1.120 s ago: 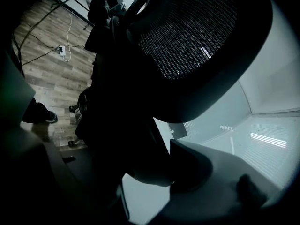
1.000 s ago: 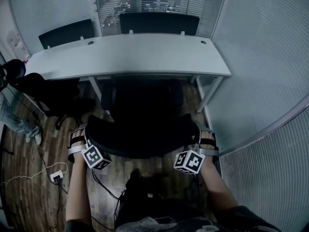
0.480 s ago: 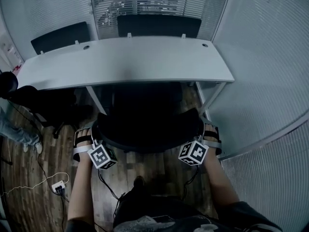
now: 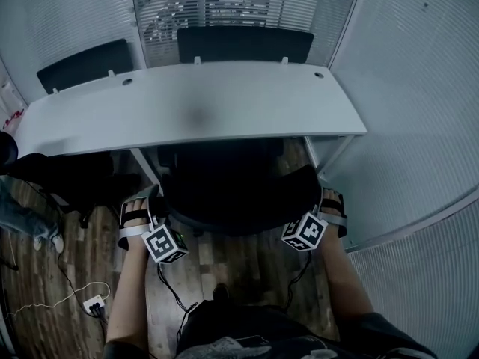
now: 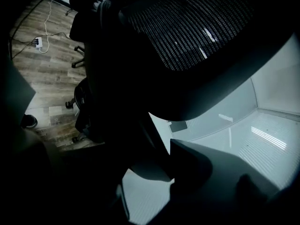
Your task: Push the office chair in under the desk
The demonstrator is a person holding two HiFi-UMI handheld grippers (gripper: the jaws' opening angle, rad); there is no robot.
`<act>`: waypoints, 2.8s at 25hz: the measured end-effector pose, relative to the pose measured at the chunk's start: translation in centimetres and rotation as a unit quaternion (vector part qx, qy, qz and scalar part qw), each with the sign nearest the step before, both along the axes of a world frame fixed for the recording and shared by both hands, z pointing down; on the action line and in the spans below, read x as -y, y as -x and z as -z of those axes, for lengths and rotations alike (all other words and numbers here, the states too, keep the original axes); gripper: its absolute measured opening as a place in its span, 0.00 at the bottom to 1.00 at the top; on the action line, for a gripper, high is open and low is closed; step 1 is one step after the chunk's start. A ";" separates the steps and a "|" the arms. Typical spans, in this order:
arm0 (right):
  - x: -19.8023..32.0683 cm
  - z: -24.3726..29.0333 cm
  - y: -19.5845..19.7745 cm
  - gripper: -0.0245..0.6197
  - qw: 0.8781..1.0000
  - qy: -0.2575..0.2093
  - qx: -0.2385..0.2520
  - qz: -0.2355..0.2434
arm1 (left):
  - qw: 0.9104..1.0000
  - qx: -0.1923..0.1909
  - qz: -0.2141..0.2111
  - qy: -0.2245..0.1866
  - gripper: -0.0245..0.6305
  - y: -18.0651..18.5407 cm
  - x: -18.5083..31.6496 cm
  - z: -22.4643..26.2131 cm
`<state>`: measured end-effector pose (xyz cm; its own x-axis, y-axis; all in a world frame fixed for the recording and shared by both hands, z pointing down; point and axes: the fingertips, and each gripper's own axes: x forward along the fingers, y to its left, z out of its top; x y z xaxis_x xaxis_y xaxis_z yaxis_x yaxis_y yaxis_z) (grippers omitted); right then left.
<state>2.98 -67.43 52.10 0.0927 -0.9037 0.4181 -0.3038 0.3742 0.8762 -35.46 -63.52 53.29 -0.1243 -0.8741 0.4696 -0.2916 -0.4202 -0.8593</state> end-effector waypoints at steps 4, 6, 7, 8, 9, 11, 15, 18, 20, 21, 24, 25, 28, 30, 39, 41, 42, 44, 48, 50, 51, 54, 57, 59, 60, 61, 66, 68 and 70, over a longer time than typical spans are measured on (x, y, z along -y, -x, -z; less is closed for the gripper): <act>2.5 -0.2 0.3 0.43 1.000 -0.002 -0.005 -0.019 | 1.000 0.002 -0.014 -0.006 0.37 0.4 2.6 -0.1; 3.4 -0.3 0.5 0.43 1.000 -0.005 -0.007 -0.026 | 1.000 0.003 -0.020 -0.008 0.37 0.6 3.6 -0.3; 4.0 -0.3 0.6 0.43 1.000 -0.007 -0.008 -0.028 | 1.000 0.003 -0.023 -0.009 0.37 0.8 4.2 -0.3; 4.6 -0.3 0.7 0.43 1.000 -0.009 -0.008 -0.029 | 1.000 0.004 -0.026 -0.010 0.37 0.9 4.8 -0.3; 5.2 -0.2 0.9 0.43 1.000 -0.010 -0.009 -0.028 | 1.000 0.004 -0.027 -0.010 0.37 1.1 5.5 -0.3; 6.5 -0.2 1.1 0.43 1.000 -0.009 -0.009 -0.026 | 1.000 0.003 -0.028 -0.008 0.36 1.3 6.9 -0.3; 9.4 0.0 1.3 0.43 1.000 -0.012 -0.008 -0.026 | 1.000 0.001 -0.028 -0.006 0.36 1.5 9.8 -0.3; 11.1 -0.2 1.7 0.43 1.000 -0.015 -0.007 -0.022 | 1.000 -0.004 -0.026 -0.003 0.36 1.8 12.0 -0.4; 12.3 -0.3 2.0 0.43 1.000 -0.013 -0.005 -0.018 | 1.000 -0.008 -0.021 0.002 0.36 2.1 13.4 -0.6; 13.1 -0.2 2.1 0.43 1.000 -0.013 -0.005 -0.017 | 1.000 -0.010 -0.019 0.002 0.36 2.2 14.2 -0.6; 15.6 0.0 2.3 0.43 1.000 -0.018 -0.006 -0.016 | 1.000 -0.010 -0.020 0.001 0.36 2.4 16.7 -0.5; 16.4 0.0 2.3 0.43 1.000 -0.019 -0.006 -0.017 | 1.000 -0.009 -0.020 0.000 0.36 2.4 17.5 -0.5; 18.5 -0.2 2.2 0.43 1.000 -0.018 -0.009 -0.016 | 1.000 -0.006 -0.022 -0.002 0.36 2.4 19.5 -0.7; 19.7 -0.1 2.3 0.43 1.000 -0.020 -0.010 -0.015 | 1.000 -0.007 -0.023 -0.003 0.37 2.4 20.6 -0.7; 21.7 -0.5 2.6 0.43 0.999 -0.034 -0.011 -0.006 | 1.000 -0.006 -0.012 -0.015 0.40 2.7 22.4 -0.8; 21.6 -0.4 2.7 0.43 0.999 -0.041 -0.011 -0.001 | 1.000 -0.002 -0.008 -0.021 0.41 2.8 22.2 -0.6; 21.4 -0.3 2.6 0.43 0.999 -0.045 -0.008 -0.001 | 1.000 0.000 -0.006 -0.026 0.41 2.8 22.1 -0.5; 20.8 0.2 2.5 0.43 0.998 -0.057 0.013 -0.005 | 0.999 -0.004 0.000 -0.044 0.42 2.8 21.5 0.2; 18.6 1.2 3.0 0.43 0.996 -0.074 0.047 -0.012 | 0.997 -0.026 0.020 -0.071 0.42 2.9 19.3 1.5; 17.3 1.7 3.3 0.43 0.995 -0.080 0.059 -0.013 | 0.995 -0.048 0.032 -0.081 0.41 2.7 17.9 2.2; 16.5 1.9 3.5 0.43 0.994 -0.082 0.070 -0.015 | 0.994 -0.064 0.036 -0.086 0.41 2.4 17.1 2.6; 14.1 3.3 3.9 0.43 0.988 -0.092 0.124 -0.024 | 0.987 -0.125 0.045 -0.095 0.41 1.5 14.2 3.7; 11.6 5.5 4.7 0.42 0.979 -0.105 0.174 -0.028 | 0.974 -0.193 0.059 -0.102 0.27 1.3 11.5 5.2; 9.5 7.1 5.2 0.31 0.971 -0.122 0.201 -0.030 | 0.961 -0.244 0.062 -0.115 0.18 1.0 9.7 6.4; 8.3 7.8 5.4 0.19 0.968 -0.133 0.211 -0.032 | 0.953 -0.272 0.061 -0.122 0.16 0.8 8.8 7.1; 7.0 8.4 5.7 0.14 0.965 -0.141 0.220 -0.034 | 0.944 -0.301 0.057 -0.127 0.14 0.6 7.8 7.7; 1.3 9.1 8.2 0.09 0.953 -0.129 0.274 -0.025 | 0.907 -0.397 0.039 -0.133 0.09 -0.6 3.1 10.2; -0.8 9.1 8.8 0.09 0.949 -0.116 0.294 -0.022 | 0.901 -0.415 0.033 -0.125 0.08 -1.3 1.6 10.4; -2.4 9.3 9.2 0.08 0.945 -0.106 0.308 -0.018 | 0.896 -0.427 0.027 -0.116 0.07 -1.8 0.6 10.5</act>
<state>-6.27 -65.08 42.84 -0.0765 -0.9743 0.2119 -0.7899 0.1890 0.5834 -33.63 -64.10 42.79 0.1490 -0.9639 0.2206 -0.8994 -0.2248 -0.3748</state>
